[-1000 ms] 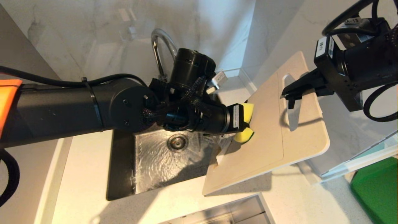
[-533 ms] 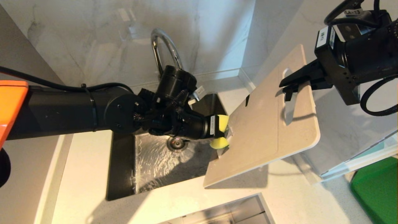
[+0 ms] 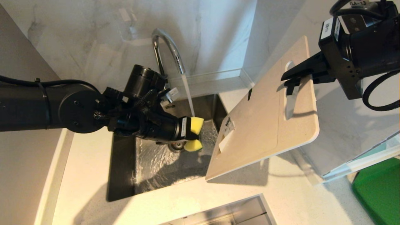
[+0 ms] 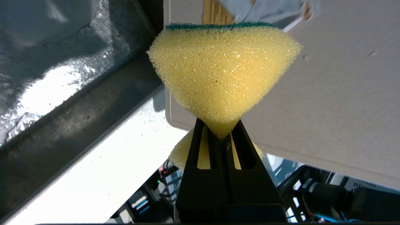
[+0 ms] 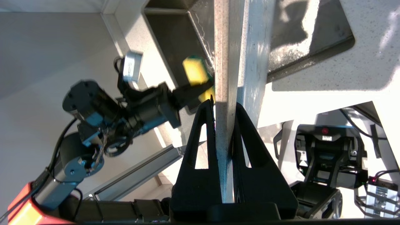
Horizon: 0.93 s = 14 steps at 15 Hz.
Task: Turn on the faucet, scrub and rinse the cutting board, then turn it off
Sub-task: Scrub the cutting board underwater
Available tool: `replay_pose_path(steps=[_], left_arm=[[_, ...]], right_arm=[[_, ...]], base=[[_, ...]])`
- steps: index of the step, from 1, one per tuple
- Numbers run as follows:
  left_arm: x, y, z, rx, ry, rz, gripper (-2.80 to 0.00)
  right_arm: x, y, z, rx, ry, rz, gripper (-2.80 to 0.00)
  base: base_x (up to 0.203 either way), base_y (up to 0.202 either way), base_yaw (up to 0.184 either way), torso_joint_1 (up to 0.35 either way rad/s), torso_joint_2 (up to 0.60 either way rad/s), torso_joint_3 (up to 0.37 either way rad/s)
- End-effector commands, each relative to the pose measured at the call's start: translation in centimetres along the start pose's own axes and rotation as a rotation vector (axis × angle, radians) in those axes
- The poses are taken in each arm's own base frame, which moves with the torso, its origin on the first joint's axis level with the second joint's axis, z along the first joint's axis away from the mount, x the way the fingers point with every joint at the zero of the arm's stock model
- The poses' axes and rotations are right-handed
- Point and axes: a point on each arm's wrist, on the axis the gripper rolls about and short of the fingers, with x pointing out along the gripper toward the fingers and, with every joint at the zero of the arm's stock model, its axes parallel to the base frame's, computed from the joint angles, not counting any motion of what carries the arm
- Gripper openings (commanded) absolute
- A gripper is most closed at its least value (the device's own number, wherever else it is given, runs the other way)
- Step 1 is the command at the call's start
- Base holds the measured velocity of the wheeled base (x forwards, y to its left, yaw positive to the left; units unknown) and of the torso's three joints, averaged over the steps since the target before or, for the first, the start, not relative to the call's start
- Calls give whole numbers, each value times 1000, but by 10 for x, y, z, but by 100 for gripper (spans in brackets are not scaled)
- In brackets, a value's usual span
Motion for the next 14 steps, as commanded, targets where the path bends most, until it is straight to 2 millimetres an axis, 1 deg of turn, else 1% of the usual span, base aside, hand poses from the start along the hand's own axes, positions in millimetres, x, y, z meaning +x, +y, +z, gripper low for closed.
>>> replay_pose_path(steps=[1, 3, 6, 8, 9, 10, 11, 14], left_arm=[[-9, 0, -1, 1, -25, -12, -280], [-2, -7, 3, 16, -48, -43, -280], [11, -28, 22, 29, -111, -109, -280], [25, -44, 30, 17, -124, -150, -280], [36, -51, 28, 10, -99, -158, -280], [47, -57, 20, 6, -61, -159, -280], [50, -58, 17, 4, -47, -156, -280], [58, -51, 7, 1, -7, -130, -280]], right_arm=[[0, 0, 0, 19, 5, 2, -280], [1, 1, 1, 33, 2, 17, -280], [2, 2, 2, 28, 1, 39, -280], [2, 3, 3, 26, -2, 42, -280], [2, 3, 3, 22, -8, 48, -280], [2, 4, 4, 20, -13, 52, -280], [2, 4, 5, 18, -19, 53, -280], [1, 5, 6, 13, -31, 65, -280]], base=[[0, 0, 0, 0, 0, 0], [0, 0, 0, 0, 0, 0], [0, 0, 0, 0, 0, 0], [0, 0, 0, 0, 0, 0], [0, 0, 0, 0, 0, 0], [0, 0, 0, 0, 0, 0], [0, 0, 0, 0, 0, 0], [0, 0, 0, 0, 0, 0]])
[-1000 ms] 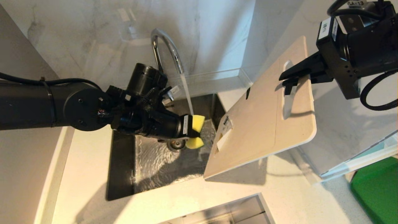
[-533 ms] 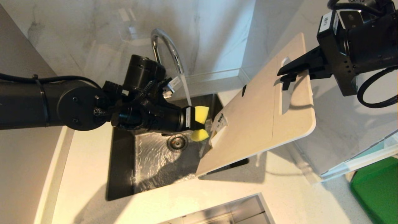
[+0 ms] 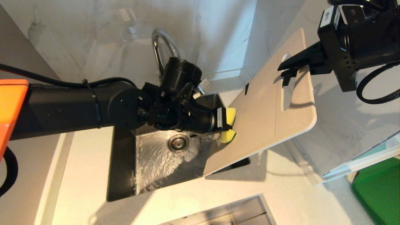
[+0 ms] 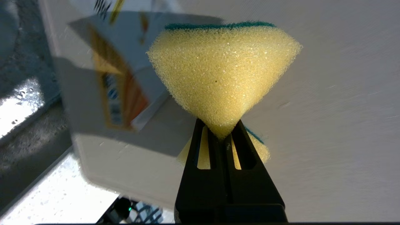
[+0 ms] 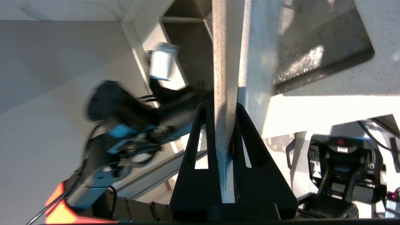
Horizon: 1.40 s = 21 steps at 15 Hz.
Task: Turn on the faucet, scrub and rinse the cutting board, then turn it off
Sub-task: Scrub the cutting board underwater
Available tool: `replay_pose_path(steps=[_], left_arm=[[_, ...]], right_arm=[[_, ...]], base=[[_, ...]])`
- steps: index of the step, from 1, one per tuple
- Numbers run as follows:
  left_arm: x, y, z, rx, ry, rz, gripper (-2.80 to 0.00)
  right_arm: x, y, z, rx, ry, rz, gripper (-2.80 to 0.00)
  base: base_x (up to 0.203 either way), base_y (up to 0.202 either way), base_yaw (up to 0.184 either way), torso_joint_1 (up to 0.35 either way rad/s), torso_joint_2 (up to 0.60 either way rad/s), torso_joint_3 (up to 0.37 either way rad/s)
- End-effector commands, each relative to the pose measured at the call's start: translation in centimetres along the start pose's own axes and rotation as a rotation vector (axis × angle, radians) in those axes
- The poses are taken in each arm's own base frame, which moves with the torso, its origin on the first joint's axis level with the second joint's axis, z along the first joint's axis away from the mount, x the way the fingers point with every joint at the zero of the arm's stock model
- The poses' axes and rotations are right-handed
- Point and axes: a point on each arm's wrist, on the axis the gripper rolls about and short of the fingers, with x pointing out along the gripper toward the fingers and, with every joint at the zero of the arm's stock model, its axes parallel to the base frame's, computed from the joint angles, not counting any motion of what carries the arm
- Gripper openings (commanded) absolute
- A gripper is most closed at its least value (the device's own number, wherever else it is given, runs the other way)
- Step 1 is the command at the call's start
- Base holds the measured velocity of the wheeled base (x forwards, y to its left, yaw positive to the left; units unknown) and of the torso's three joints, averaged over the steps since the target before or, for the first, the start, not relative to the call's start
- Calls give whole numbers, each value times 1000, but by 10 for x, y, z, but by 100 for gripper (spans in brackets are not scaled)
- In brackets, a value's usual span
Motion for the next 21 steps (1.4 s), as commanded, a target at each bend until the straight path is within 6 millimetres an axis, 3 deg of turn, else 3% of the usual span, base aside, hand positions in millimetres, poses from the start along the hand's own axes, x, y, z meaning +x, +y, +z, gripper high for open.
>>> replay_pose_path(steps=[1, 4, 8, 12, 14, 21], left_arm=[[12, 9, -13, -12, 48, 28, -280], [16, 22, -27, -19, 76, 106, -280], [2, 47, -28, 8, 66, 173, -280], [-30, 83, -31, 44, 57, 250, -280], [-57, 82, -27, 62, 14, 254, -280], [-140, 48, -25, 166, -115, 321, -280]], right_arm=[[1, 0, 1, 9, -1, 4, -280], [2, 0, 2, 11, -6, 9, -280], [4, 0, 2, 12, -3, 8, -280], [6, -1, 2, 13, -1, 6, -280], [9, -2, 3, 17, 6, 1, -280], [9, -7, -1, 44, 41, -42, -280]], base=[[0, 0, 0, 0, 0, 0], [0, 0, 0, 0, 0, 0], [0, 0, 0, 0, 0, 0], [0, 0, 0, 0, 0, 0], [0, 0, 0, 0, 0, 0], [0, 0, 0, 0, 0, 0]])
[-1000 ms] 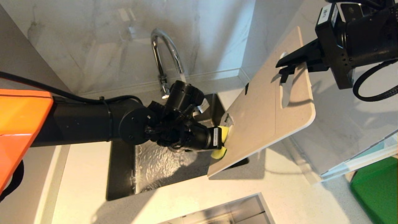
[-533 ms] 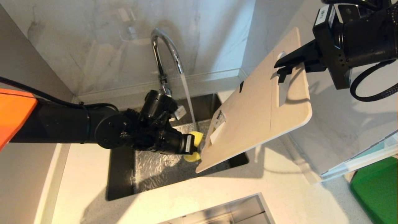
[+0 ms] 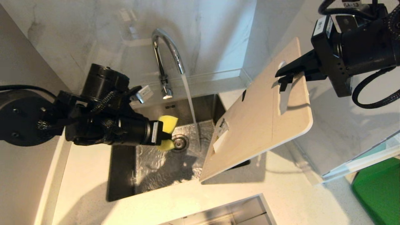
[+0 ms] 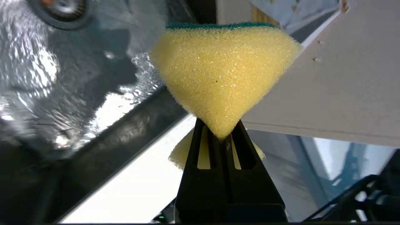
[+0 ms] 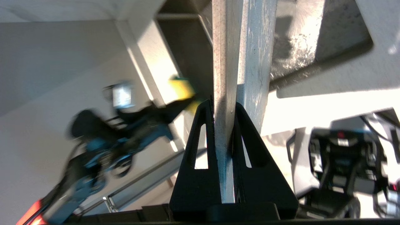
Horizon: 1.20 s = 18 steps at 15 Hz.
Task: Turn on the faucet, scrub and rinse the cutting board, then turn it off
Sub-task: Scrub the cutting board underwater
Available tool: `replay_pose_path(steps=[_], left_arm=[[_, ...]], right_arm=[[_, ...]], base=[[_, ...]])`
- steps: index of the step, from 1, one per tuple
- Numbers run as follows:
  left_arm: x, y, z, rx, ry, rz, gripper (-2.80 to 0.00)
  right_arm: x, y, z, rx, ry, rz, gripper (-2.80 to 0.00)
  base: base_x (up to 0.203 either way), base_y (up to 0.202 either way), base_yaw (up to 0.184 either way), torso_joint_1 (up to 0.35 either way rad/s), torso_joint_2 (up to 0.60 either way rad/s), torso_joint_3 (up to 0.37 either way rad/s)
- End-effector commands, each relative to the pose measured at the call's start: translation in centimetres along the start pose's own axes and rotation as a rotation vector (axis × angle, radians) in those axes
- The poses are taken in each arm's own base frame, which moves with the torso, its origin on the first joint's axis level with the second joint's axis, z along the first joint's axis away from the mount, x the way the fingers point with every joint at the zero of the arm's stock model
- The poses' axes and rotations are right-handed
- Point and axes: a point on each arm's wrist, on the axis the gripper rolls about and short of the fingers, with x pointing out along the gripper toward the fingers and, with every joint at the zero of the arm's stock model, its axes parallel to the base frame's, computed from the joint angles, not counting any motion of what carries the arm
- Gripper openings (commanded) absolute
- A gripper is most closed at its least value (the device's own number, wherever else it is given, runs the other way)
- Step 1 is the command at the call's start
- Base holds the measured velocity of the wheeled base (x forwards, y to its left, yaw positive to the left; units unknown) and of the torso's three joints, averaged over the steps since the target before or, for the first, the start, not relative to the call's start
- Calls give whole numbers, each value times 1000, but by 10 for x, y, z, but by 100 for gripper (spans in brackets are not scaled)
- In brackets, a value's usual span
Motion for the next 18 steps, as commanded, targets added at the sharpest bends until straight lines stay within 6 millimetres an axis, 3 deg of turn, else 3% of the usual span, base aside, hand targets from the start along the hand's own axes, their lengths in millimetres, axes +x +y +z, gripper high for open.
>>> replay_pose_path(steps=[1, 6, 12, 18], left_arm=[[-37, -3, 4, 28, -65, 60, -280], [-65, 6, -20, 31, -81, 220, -280], [-88, 10, -17, -21, -213, 463, -280], [-127, 52, -35, -96, -231, 652, -280]], right_arm=[[0, -1, -1, 10, 9, -9, -280], [1, -2, 0, 9, 1, -16, -280], [3, -2, 1, 7, -1, -16, -280], [6, -2, 2, 5, 7, -14, -280]], base=[[0, 0, 0, 0, 0, 0], [0, 0, 0, 0, 0, 0], [0, 0, 0, 0, 0, 0], [0, 0, 0, 0, 0, 0]])
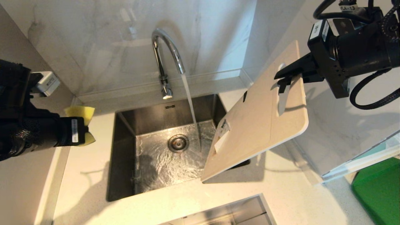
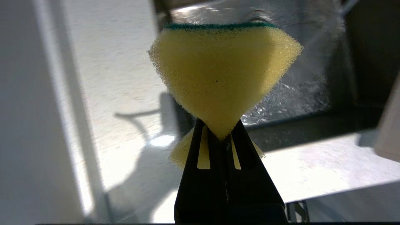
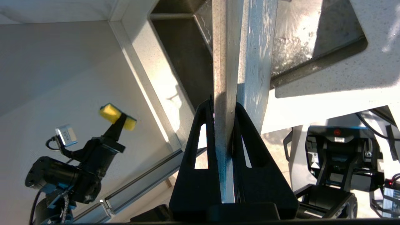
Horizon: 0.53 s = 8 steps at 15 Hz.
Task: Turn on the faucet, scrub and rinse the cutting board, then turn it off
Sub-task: Scrub the cutting board underwater
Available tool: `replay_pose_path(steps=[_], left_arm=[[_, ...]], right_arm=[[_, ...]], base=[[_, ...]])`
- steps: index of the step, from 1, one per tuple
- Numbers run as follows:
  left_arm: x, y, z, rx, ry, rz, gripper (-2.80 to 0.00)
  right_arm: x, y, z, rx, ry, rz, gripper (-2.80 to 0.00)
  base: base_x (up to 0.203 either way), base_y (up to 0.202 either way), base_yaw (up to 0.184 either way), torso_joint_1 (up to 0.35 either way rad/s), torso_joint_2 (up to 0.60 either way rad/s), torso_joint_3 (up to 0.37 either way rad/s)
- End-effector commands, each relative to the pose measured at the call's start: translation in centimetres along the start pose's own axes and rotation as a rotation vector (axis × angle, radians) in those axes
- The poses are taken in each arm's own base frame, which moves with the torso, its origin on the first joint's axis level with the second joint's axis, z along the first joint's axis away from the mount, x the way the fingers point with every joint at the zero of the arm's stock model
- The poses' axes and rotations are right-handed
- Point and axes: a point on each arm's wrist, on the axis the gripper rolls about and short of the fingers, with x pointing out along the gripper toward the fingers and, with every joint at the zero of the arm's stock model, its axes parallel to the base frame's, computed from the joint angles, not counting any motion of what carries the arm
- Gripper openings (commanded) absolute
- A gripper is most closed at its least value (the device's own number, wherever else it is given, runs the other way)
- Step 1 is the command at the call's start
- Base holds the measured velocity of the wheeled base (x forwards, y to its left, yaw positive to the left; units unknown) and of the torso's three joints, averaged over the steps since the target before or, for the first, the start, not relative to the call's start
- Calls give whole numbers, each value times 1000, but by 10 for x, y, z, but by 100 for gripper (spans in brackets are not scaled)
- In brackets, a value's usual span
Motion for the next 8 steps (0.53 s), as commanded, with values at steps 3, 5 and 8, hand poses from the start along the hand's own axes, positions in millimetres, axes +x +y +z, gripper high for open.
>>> replay_pose_path(steps=[3, 5, 8], left_arm=[[-23, 47, -24, -57, -5, 138, -280], [-32, 68, -37, -70, -7, 229, -280], [-50, 87, -57, -59, -27, 341, -280]], right_arm=[[5, -1, 2, 1, 4, 4, -280], [7, -1, 2, 3, 9, 4, -280], [6, 0, 3, -4, 3, 23, -280]], base=[[0, 0, 0, 0, 0, 0], [0, 0, 0, 0, 0, 0], [0, 0, 0, 0, 0, 0]])
